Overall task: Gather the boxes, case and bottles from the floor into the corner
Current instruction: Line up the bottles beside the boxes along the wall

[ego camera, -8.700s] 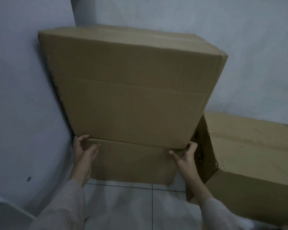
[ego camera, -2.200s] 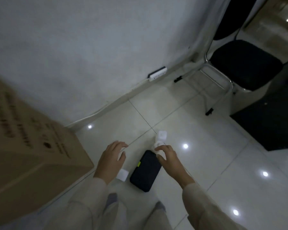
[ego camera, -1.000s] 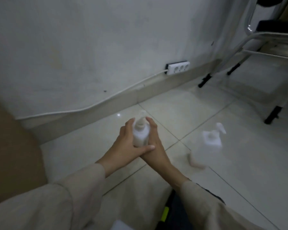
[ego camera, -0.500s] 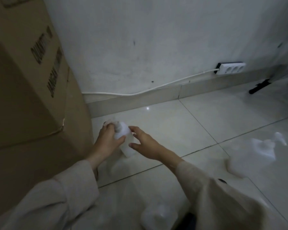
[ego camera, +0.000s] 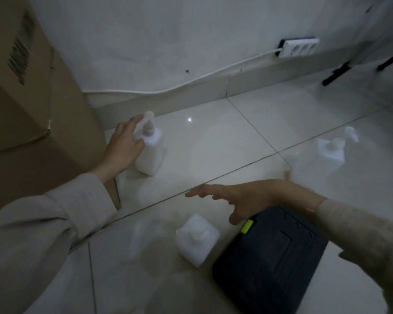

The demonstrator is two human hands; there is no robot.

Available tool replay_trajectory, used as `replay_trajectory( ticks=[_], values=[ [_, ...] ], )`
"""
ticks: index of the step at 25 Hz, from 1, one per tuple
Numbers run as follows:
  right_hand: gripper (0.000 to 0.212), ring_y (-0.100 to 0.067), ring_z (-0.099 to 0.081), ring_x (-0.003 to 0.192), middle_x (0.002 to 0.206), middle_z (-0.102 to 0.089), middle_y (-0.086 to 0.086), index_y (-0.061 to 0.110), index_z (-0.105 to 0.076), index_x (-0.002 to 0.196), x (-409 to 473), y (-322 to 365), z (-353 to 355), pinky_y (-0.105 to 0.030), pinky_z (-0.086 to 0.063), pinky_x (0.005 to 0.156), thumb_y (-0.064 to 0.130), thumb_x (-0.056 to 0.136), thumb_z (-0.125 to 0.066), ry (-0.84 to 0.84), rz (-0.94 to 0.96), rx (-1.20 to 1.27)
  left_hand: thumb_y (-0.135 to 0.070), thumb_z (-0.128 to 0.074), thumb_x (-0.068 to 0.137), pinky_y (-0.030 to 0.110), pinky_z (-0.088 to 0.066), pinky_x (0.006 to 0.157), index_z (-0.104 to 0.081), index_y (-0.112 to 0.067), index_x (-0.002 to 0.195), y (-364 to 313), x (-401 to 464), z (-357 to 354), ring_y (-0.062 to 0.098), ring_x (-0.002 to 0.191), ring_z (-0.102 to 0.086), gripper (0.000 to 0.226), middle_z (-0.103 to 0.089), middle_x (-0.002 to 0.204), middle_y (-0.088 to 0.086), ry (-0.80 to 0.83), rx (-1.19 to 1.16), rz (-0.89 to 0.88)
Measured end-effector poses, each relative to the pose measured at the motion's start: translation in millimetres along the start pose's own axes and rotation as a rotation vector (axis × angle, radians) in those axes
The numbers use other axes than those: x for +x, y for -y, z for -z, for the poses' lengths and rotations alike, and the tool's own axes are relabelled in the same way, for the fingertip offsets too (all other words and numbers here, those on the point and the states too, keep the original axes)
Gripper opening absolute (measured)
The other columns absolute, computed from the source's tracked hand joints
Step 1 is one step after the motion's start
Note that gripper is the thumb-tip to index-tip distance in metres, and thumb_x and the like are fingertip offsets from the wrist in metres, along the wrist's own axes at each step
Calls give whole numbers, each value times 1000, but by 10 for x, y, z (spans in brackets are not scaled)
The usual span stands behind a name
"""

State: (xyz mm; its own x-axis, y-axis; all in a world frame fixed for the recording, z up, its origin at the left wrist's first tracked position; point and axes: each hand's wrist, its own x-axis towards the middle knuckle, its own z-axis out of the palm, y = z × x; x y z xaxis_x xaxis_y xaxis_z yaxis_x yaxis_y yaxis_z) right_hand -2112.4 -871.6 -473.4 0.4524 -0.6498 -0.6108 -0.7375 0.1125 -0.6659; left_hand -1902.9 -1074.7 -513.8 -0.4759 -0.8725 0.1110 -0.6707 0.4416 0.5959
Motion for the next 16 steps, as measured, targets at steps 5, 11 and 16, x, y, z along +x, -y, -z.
replay_trajectory(
  ticks=[5, 11, 16],
  values=[
    [88, -9, -28, 136, 145, -29, 11, 46, -27, 135, 127, 19, -344, -31, -31, 112, 12, 71, -76, -41, 132, 37, -55, -51, 61, 46, -41, 100, -36, -17, 130, -66, -47, -3, 37, 119, -47, 80, -45, 131, 20, 48, -34, 96],
    [70, -10, -55, 107, 127, -51, 6, 30, -42, 128, 284, -55, -335, -24, -49, 88, 18, 70, -79, -226, 140, 166, -30, -78, 62, 46, -39, 102, -35, -3, 130, 38, 20, -13, 39, 119, -45, 85, -42, 129, 25, -43, 9, 174],
    [69, -11, -53, 111, 128, -52, -1, 17, -40, 131, 651, 54, -186, -14, -45, 87, 11, 73, -77, -555, 204, 310, -10, -72, 66, 42, -38, 102, -43, 7, 118, 96, 122, 90, 42, 119, -44, 63, -45, 128, 28, -46, 52, 207]
  ],
)
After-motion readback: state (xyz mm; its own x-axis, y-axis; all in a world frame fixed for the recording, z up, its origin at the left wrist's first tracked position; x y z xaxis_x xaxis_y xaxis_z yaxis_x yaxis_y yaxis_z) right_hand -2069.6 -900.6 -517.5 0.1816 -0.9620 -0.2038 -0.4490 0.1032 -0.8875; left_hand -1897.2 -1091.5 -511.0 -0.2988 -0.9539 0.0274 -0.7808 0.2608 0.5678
